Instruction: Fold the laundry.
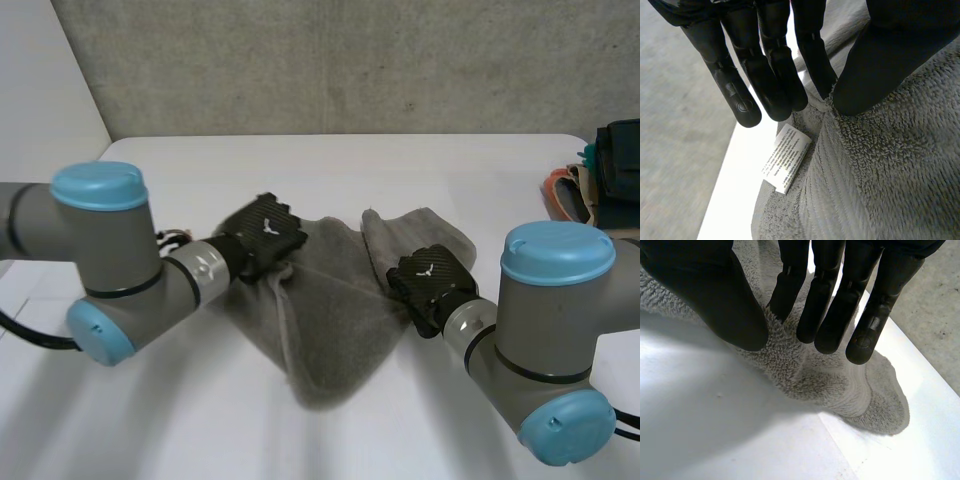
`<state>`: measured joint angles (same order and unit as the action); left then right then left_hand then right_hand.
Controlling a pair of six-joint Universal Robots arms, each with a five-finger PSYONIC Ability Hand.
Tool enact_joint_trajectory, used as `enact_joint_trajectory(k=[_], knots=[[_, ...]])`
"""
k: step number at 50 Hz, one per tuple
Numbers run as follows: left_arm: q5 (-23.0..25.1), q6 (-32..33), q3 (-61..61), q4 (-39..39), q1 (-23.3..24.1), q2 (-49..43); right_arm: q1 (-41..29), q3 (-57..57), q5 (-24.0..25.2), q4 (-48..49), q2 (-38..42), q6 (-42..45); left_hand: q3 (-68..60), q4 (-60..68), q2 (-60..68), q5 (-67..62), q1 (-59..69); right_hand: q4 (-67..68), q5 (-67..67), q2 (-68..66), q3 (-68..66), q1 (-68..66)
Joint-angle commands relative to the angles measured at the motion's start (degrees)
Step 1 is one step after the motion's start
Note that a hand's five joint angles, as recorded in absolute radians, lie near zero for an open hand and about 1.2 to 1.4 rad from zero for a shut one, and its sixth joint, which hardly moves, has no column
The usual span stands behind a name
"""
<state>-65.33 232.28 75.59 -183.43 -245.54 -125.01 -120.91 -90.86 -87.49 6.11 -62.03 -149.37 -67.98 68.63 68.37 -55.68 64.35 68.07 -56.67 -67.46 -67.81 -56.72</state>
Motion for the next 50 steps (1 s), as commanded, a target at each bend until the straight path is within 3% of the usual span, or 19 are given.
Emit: enact_joint_trajectory(k=[1,4,11,14,17,24,30,31,32,33,34,37,40,43,46,50], knots=[[-13.82,-2.53,8.77,-0.87,-1.96,9.68,1.29,1.38,-0.4,-1.1,-0.81,0.39,-12.02,11.37,11.63,-14.32,15.65,11.93,-13.33,-12.54,-12.19,-23.28],[-18.76,-5.68,13.78,-1.14,-1.87,15.74,1.73,2.7,-0.58,-3.73,-1.17,1.01,-12.02,11.37,11.63,-14.32,15.65,11.93,-13.33,-12.54,-12.19,-23.28],[-18.95,-19.04,22.67,-2.81,-0.38,29.81,7.51,9.37,-0.14,-19.09,-13.54,8.46,-12.02,11.37,11.63,-14.32,15.65,11.93,-13.33,-12.54,-12.19,-23.28],[-18.95,-26.06,25.74,-4.12,1.02,36.57,9.63,11.48,0.48,-21.05,-16.89,12.85,-12.02,11.37,11.63,-14.32,15.65,11.93,-13.33,-12.54,-12.19,-23.28],[-18.95,-29.6,27.07,-5.0,1.47,37.82,10.17,14.65,1.7,-19.3,-17.96,16.21,-12.02,11.37,11.63,-14.32,15.65,11.93,-13.33,-12.54,-12.19,-23.28],[-19.48,-31.45,26.54,-6.5,3.05,32.56,6.31,21.95,7.59,-5.69,-5.32,17.62,-12.02,11.37,11.63,-14.32,15.65,11.93,-13.33,-12.54,-12.19,-23.28],[-20.1,-31.1,24.09,-9.66,4.72,26.76,1.91,25.73,18.11,9.85,9.26,17.71,-12.02,11.37,11.63,-14.32,15.65,11.93,-13.33,-12.54,-12.19,-23.28],[-20.18,-31.27,23.82,-9.66,4.72,26.23,1.82,25.73,19.45,11.45,10.68,17.45,-12.02,11.37,11.63,-14.32,15.65,4.83,-6.23,-5.44,-5.09,-16.18],[-20.27,-31.36,23.47,-9.75,4.63,25.61,1.82,25.82,20.85,12.77,11.74,17.1,-12.02,11.37,11.63,-14.32,15.65,-12.4,10.99,11.79,12.14,1.05],[-20.62,-31.36,22.68,-9.75,4.63,24.65,1.82,25.82,22.26,14.88,13.49,16.31,-12.02,11.37,11.63,-14.32,15.65,-56.87,55.46,56.26,56.6,45.52],[-20.8,-31.36,22.33,-9.75,4.72,24.21,1.82,25.82,22.88,15.68,13.94,15.69,-12.02,11.37,11.63,-14.32,15.65,-58.07,56.67,57.46,57.81,46.72],[-22.03,-31.36,21.36,-9.75,4.72,23.41,1.99,25.03,21.49,16.3,13.78,12.36,-12.02,11.37,11.63,-14.32,15.65,-58.07,56.67,57.46,57.81,46.72],[-23.17,-31.19,20.92,-9.75,4.72,23.41,2.87,22.66,16.49,15.87,11.67,5.6,-12.02,11.37,11.63,-14.32,15.65,-58.07,56.67,57.46,57.81,46.72],[-23.87,-31.19,20.74,-9.75,4.63,23.85,4.89,17.23,10.69,13.07,2.92,-5.19,-12.02,11.37,11.63,-14.32,15.65,-58.07,56.67,57.46,57.81,46.72],[-23.88,-31.19,20.48,-9.75,4.63,24.11,6.3,13.35,9.44,7.09,-4.05,-11.64,-12.02,11.37,11.63,-14.32,15.65,-58.07,56.67,57.46,57.81,46.72],[-23.88,-31.19,20.3,-9.75,4.54,24.29,8.67,10.71,9.44,-4.33,-5.92,-13.23,-12.02,11.37,11.63,-14.32,15.65,-57.35,55.94,56.74,57.08,46.0]])
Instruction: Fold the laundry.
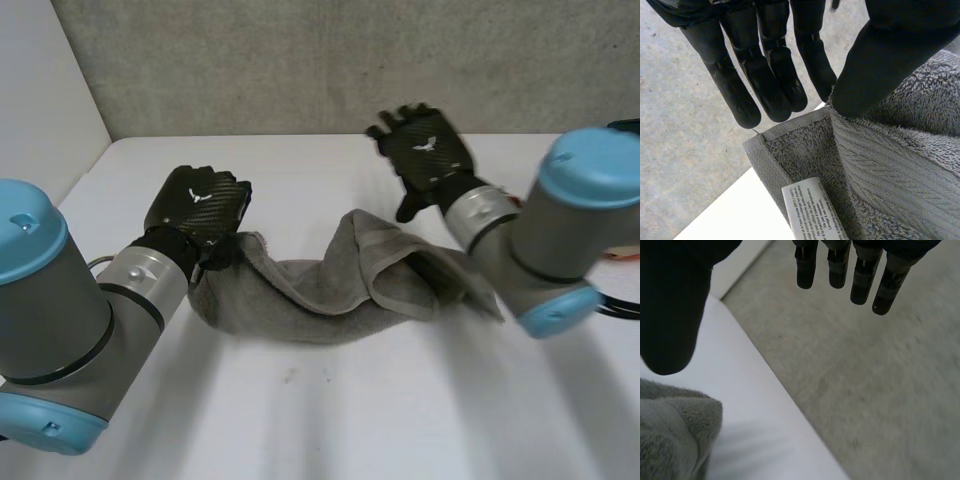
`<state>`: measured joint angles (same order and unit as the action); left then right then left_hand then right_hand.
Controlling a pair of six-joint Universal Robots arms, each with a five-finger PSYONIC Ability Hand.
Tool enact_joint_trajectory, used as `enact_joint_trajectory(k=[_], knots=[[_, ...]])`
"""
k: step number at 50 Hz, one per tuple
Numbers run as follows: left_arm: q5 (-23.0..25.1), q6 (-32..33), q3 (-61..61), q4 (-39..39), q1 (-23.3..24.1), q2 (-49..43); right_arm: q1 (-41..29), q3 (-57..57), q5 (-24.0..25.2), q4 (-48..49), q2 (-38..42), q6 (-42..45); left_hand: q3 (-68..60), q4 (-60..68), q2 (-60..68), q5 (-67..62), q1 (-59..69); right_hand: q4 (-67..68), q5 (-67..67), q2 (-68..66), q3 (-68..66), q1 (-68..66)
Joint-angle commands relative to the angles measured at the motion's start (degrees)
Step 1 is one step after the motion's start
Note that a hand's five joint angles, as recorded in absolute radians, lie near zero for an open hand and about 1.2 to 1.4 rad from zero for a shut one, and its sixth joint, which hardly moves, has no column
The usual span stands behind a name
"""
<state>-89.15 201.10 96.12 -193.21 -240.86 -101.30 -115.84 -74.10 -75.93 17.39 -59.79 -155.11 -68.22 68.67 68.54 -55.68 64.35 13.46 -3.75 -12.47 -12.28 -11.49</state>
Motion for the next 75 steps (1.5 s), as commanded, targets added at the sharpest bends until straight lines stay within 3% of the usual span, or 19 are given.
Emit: enact_joint_trajectory(k=[1,3,6,9,17,24,31,35,38,40,43,46,51,53,58,64,70,75], knots=[[-0.06,0.0,-0.23,0.02,-0.13,0.67,3.78,-6.31,-2.11,-17.89,-8.15,-7.57,-11.78,11.33,11.46,-14.32,15.65,-0.7,1.0,-0.28,-0.48,-1.26],[-0.06,0.0,-0.41,0.02,-0.13,0.76,3.87,-7.46,-2.03,-24.4,-8.15,-7.22,-11.78,11.33,11.46,-14.32,15.65,3.0,-2.71,-3.99,-4.18,-4.97],[-0.06,0.08,-0.58,0.02,-0.31,1.02,3.78,-10.08,-1.15,-26.44,-8.15,-6.0,-11.78,11.33,11.46,-14.32,15.65,4.7,-4.4,-5.69,-5.88,-6.67],[-0.06,0.08,-0.58,0.02,-0.31,1.02,3.78,-12.46,0.26,-22.94,-8.15,-2.49,-11.78,11.33,11.46,-14.32,15.65,4.03,-3.73,-5.02,-5.21,-6.0],[-0.06,0.08,0.3,-0.06,-0.57,0.85,3.43,-19.49,0.88,-0.55,-7.19,12.01,-11.78,11.33,11.46,-14.32,15.65,2.18,-1.88,-3.16,-3.36,-4.14],[-0.15,0.0,0.91,0.02,-1.54,0.93,-2.54,-18.98,1.75,5.29,-2.98,16.94,-11.78,11.33,11.46,-14.32,15.65,2.68,-2.39,-3.67,-3.86,-4.65],[-0.24,0.08,1.18,0.02,-2.15,1.11,-6.06,-12.48,1.67,5.82,6.16,27.39,-11.78,11.33,11.46,-14.32,15.65,3.35,-3.06,-4.34,-4.53,-5.32],[-0.24,0.0,1.26,0.02,-2.6,1.11,-6.59,-8.61,1.58,5.9,10.65,34.95,-11.78,11.33,11.46,-14.32,15.65,10.89,-10.6,-11.88,-12.07,-12.86],[-0.33,0.0,1.35,0.02,-2.6,1.2,-6.59,-6.32,1.58,6.34,13.11,39.0,-11.78,11.33,11.46,-14.32,15.65,35.21,-34.92,-36.2,-36.39,-37.18],[-0.33,0.0,1.53,0.02,-2.6,1.37,-6.5,-5.62,2.19,7.82,12.94,38.49,-11.78,11.33,11.46,-14.32,15.65,66.36,-66.07,-67.35,-67.54,-68.33],[-0.33,0.0,1.53,0.02,-2.68,1.9,-6.24,-6.31,2.2,9.68,11.8,36.21,-11.78,11.33,11.46,-14.32,15.65,66.54,-66.25,-67.53,-67.72,-68.51],[-0.5,0.08,1.53,0.02,-3.21,2.51,-4.4,-8.6,1.58,10.38,6.28,27.7,-11.78,11.33,11.46,-14.32,15.65,66.54,-66.25,-67.53,-67.72,-68.51],[-2.08,0.08,2.23,0.2,-6.72,6.8,1.13,-12.38,-2.19,7.24,-10.32,-0.66,-11.78,11.33,11.46,-14.32,15.65,66.54,-66.25,-67.53,-67.72,-68.51],[-2.17,0.0,2.49,0.11,-7.95,9.35,4.81,-12.12,-2.46,1.81,-14.19,-3.87,-11.78,11.33,11.46,-14.32,15.65,66.54,-66.25,-67.53,-67.72,-68.51],[-1.73,-0.27,3.2,0.46,-10.33,12.62,12.91,-9.75,-2.2,-14.72,-18.26,-0.99,-11.78,11.33,11.46,-14.32,15.65,66.54,-66.25,-67.53,-67.72,-68.51],[-1.47,0.0,4.69,0.46,-10.16,11.48,13.89,-6.41,-3.34,-31.86,-13.8,9.45,-11.78,11.33,11.46,-14.32,15.65,66.54,-66.25,-67.53,-67.72,-68.51],[-1.47,0.52,1.89,-0.06,-8.93,-1.07,13.89,-2.1,-6.76,-34.26,-6.84,14.22,-11.78,11.33,11.46,-14.32,15.65,66.54,-66.25,-67.53,-67.72,-68.51],[-1.82,0.52,-9.61,-0.59,-8.57,-11.7,12.23,5.09,-9.49,-31.81,-1.04,13.87,-11.78,11.33,11.46,-14.32,15.65,66.54,-66.25,-67.53,-67.72,-68.51]])
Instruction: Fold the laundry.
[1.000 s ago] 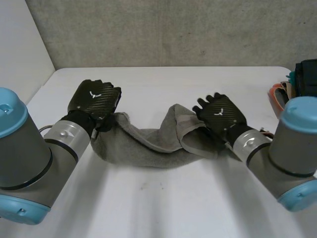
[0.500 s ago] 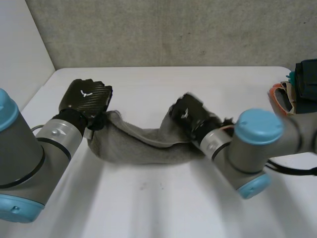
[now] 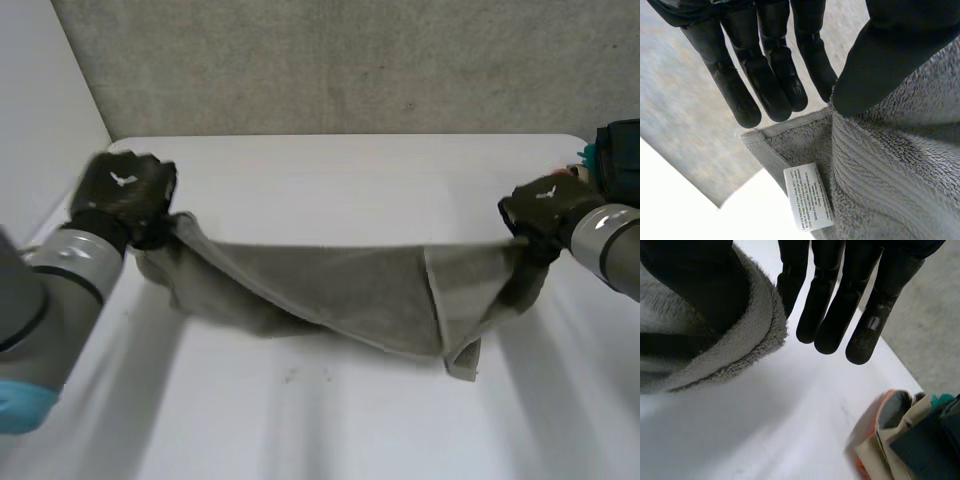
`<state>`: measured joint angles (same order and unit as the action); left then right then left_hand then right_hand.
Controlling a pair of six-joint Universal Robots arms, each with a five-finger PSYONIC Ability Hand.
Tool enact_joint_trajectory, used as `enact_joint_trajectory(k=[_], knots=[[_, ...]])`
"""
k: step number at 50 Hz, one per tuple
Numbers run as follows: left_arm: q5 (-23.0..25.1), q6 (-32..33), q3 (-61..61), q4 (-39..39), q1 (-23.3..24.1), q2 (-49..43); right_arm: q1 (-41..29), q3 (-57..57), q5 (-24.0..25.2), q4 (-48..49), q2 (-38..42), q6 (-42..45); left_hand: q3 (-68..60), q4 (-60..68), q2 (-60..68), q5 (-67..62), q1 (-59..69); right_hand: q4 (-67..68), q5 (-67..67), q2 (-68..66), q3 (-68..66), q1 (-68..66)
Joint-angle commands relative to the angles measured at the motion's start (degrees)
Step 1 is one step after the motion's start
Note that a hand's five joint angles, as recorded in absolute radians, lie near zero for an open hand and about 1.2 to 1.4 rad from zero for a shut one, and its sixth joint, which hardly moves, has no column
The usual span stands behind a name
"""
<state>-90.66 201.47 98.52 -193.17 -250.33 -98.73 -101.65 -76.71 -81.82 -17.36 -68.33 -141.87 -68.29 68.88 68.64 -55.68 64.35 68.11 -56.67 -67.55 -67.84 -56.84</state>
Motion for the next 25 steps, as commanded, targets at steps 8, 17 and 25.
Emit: enact_joint_trajectory(k=[8,17,25], knots=[[-0.57,1.47,-40.4,-4.66,0.38,-22.91,-5.57,19.14,-5.02,36.26,9.97,-7.69,-11.71,11.12,11.36,-14.32,15.65,11.89,-13.33,-12.45,-12.16,-23.16],[-3.47,0.68,-44.48,-27.7,0.2,-20.28,-5.75,18.88,-6.07,57.09,7.16,-18.87,-11.71,11.12,11.36,-14.32,15.65,11.89,-13.33,-12.45,-12.16,-23.16],[-3.2,0.5,-26.47,-26.82,-0.59,-16.59,-4.7,12.12,-5.02,45.32,5.84,-18.61,-11.71,11.12,11.36,-14.32,15.65,11.89,-13.33,-12.45,-12.16,-23.16]])
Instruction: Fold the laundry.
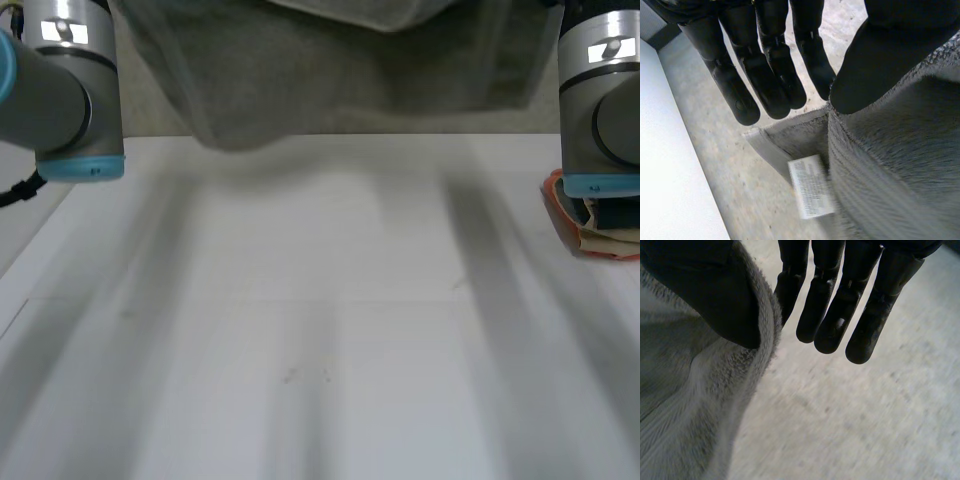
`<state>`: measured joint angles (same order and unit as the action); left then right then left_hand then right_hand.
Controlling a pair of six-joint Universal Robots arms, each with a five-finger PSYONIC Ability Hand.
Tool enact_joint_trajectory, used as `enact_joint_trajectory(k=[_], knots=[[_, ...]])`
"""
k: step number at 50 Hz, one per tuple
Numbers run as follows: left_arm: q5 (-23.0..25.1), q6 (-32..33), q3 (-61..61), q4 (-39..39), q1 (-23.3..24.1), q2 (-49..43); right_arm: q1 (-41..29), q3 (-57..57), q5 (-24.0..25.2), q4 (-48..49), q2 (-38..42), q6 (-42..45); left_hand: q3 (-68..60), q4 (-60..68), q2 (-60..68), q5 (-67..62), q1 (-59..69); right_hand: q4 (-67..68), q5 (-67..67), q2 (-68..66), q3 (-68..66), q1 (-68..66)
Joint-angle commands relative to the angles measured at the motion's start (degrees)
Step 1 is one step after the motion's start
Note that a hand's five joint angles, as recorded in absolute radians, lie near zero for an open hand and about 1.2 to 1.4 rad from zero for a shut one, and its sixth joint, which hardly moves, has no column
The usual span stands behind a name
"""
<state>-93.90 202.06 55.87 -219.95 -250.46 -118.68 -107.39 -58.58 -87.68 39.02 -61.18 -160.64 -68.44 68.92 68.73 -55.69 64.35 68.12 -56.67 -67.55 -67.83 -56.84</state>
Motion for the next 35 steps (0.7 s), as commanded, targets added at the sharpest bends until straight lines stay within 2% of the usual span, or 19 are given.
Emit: enact_joint_trajectory(k=[1,5,6,10,16,17,18,20,21,22,25,32,35], knots=[[0.04,-0.09,17.86,0.05,-0.55,3.46,1.48,-6.98,1.19,-12.64,-1.31,0.06,-11.56,11.08,11.27,-14.31,15.65,11.88,-13.33,-12.45,-12.17,-23.16],[0.3,-0.09,26.56,0.31,-0.55,3.46,3.94,-12.16,5.58,-18.97,-0.43,0.32,-11.56,11.08,11.27,-14.31,15.65,11.88,-13.33,-12.45,-12.17,-23.16],[0.3,-0.09,28.31,0.31,-0.38,3.29,4.55,-14.26,8.28,-20.2,0.79,0.41,-11.56,11.08,11.27,-14.31,15.65,11.88,-13.33,-12.45,-12.17,-23.16],[0.47,0.0,34.9,0.31,0.15,2.41,6.05,-17.52,13.66,-21.52,5.88,1.99,-11.56,11.08,11.27,-14.31,15.65,11.88,-13.33,-12.45,-12.17,-23.16],[1.09,-0.18,38.44,0.49,0.94,1.26,7.63,-19.2,14.2,-24.42,11.52,7.44,-11.56,11.08,11.27,-14.31,15.65,11.88,-13.33,-12.45,-12.17,-23.16],[1.09,-0.09,38.7,0.58,1.12,1.26,8.16,-19.2,14.11,-26.26,11.78,8.75,-11.56,11.08,11.27,-14.31,15.65,9.11,-10.56,-9.68,-9.4,-20.39],[1.09,0.0,39.14,0.75,1.47,1.26,8.42,-19.2,14.11,-27.32,11.7,9.11,-11.56,11.08,11.27,-14.31,15.65,0.42,-1.87,-1.0,-0.71,-11.7],[1.09,0.0,39.58,0.93,1.56,1.52,8.86,-19.2,14.11,-29.17,11.44,9.2,-11.56,11.08,11.27,-14.31,15.65,-23.77,22.32,23.19,23.48,12.49],[1.09,0.0,39.67,1.1,1.56,1.7,9.13,-19.38,14.03,-30.74,11.0,9.2,-11.56,11.08,11.27,-14.31,15.65,-42.54,41.09,41.96,42.25,31.26],[1.09,0.0,39.93,1.28,1.47,2.14,9.22,-19.47,14.02,-31.54,10.56,9.2,-11.56,11.08,11.27,-14.31,15.65,-46.89,45.44,46.32,46.6,35.61],[1.09,-0.26,40.2,1.63,1.38,3.1,9.31,-20.95,14.2,-33.04,7.5,9.29,-11.56,11.08,11.27,-14.31,15.65,-57.65,56.2,57.07,57.35,46.37],[1.09,-0.44,41.16,2.25,1.21,4.51,9.66,-28.86,16.48,-32.78,-3.58,11.74,-11.56,11.08,11.27,-14.31,15.65,-57.53,56.08,56.96,57.24,46.25],[1.09,-0.44,41.34,2.25,1.29,4.51,9.66,-33.33,19.81,-32.52,-7.44,16.47,-11.56,11.08,11.27,-14.31,15.65,-57.37,55.92,56.79,57.07,46.09]])
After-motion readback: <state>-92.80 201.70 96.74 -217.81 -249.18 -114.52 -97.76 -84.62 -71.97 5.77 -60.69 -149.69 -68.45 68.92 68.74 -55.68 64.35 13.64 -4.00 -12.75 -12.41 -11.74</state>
